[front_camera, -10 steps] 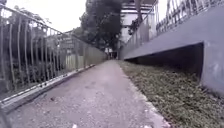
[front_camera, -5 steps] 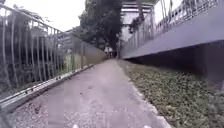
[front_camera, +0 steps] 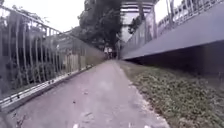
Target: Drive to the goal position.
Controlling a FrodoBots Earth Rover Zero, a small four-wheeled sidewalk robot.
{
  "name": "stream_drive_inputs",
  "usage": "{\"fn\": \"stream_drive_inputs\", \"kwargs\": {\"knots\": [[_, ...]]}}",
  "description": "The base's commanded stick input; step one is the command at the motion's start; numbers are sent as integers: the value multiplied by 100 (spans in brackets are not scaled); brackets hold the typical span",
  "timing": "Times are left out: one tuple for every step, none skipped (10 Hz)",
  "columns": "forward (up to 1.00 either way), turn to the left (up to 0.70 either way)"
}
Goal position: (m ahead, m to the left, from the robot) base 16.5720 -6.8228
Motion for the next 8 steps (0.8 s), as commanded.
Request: {"fn": "stream_drive_inputs", "kwargs": {"knots": [[70, 0], [70, 0], [70, 0], [70, 0], [70, 0], [70, 0], [70, 0], [70, 0]]}}
